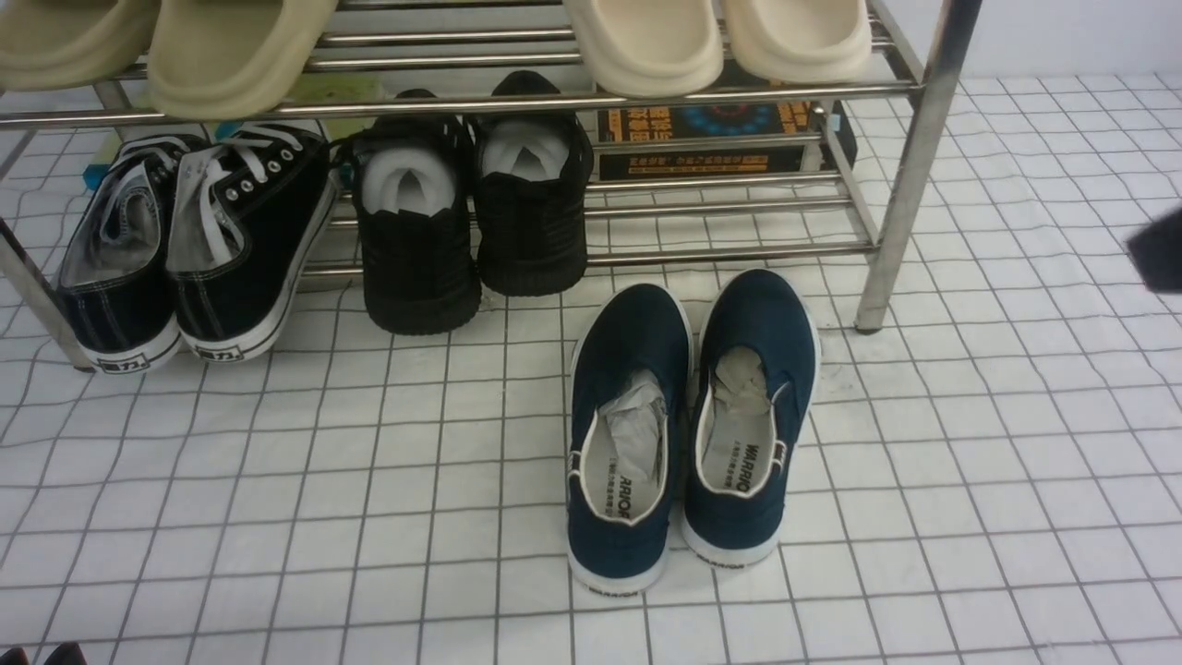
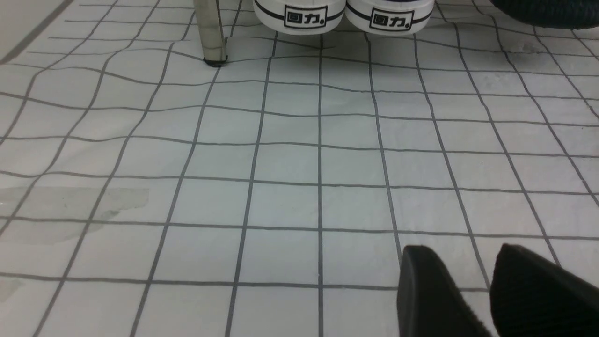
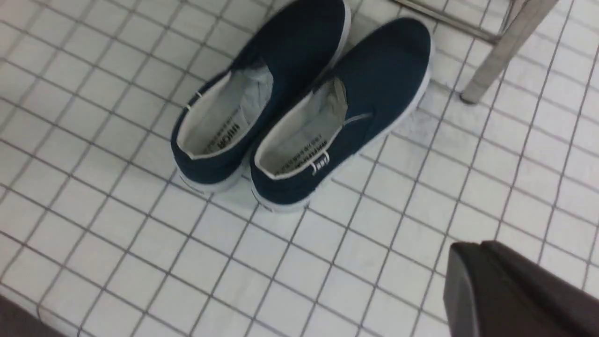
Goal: Take the shoes off the shelf with your hand from the white checkered tablecloth.
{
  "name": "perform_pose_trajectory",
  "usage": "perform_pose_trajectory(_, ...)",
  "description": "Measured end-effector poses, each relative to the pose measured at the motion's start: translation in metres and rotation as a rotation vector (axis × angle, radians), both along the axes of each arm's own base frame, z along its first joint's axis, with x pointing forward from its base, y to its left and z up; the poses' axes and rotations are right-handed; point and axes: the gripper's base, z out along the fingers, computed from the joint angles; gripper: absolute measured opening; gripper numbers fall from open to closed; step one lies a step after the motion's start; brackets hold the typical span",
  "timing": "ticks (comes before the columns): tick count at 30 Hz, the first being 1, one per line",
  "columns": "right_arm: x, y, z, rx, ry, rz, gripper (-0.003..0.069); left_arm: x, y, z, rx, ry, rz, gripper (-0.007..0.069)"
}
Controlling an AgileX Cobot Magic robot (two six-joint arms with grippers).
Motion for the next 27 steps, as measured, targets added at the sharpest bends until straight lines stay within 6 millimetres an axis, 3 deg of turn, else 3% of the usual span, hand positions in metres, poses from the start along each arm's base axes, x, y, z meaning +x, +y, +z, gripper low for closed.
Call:
perform_pose_trajectory(1,-0.002,-0.001,-0.001,0.009,-0.013,0.002,-0.0016,0.0,0.0,0.0,0.0,0.0,0.0,0.024)
perform_pose_trajectory(2,-0.017,-0.011,-0.02,0.099,-0.103,0.027,-0.0016,0.0,0.0,0.0,0.0,0.0,0.0,0.024)
perform_pose_trajectory(4,-0.022,-0.012,-0.029,0.173,-0.176,0.048,-0.0016,0.0,0.0,0.0,0.0,0.0,0.0,0.024)
perform_pose_trajectory(5,-0.027,-0.013,-0.047,0.238,-0.234,0.075,-0.0016,0.0,0.0,0.0,0.0,0.0,0.0,0.024)
perform_pose_trajectory(7,-0.028,-0.011,-0.076,0.289,-0.279,0.102,-0.0016,0.0,0.0,0.0,0.0,0.0,0.0,0.024)
perform_pose_trajectory(10,-0.025,-0.008,-0.098,0.283,-0.304,0.119,-0.0016,0.0,0.0,0.0,0.0,0.0,0.0,0.024)
perform_pose_trajectory(17,-0.024,-0.006,-0.112,0.288,-0.318,0.125,-0.0013,0.0,0.0,0.0,0.0,0.0,0.0,0.024)
perform_pose_trajectory(27,-0.024,-0.007,-0.113,0.283,-0.312,0.124,-0.0009,0.0,0.0,0.0,0.0,0.0,0.0,0.024)
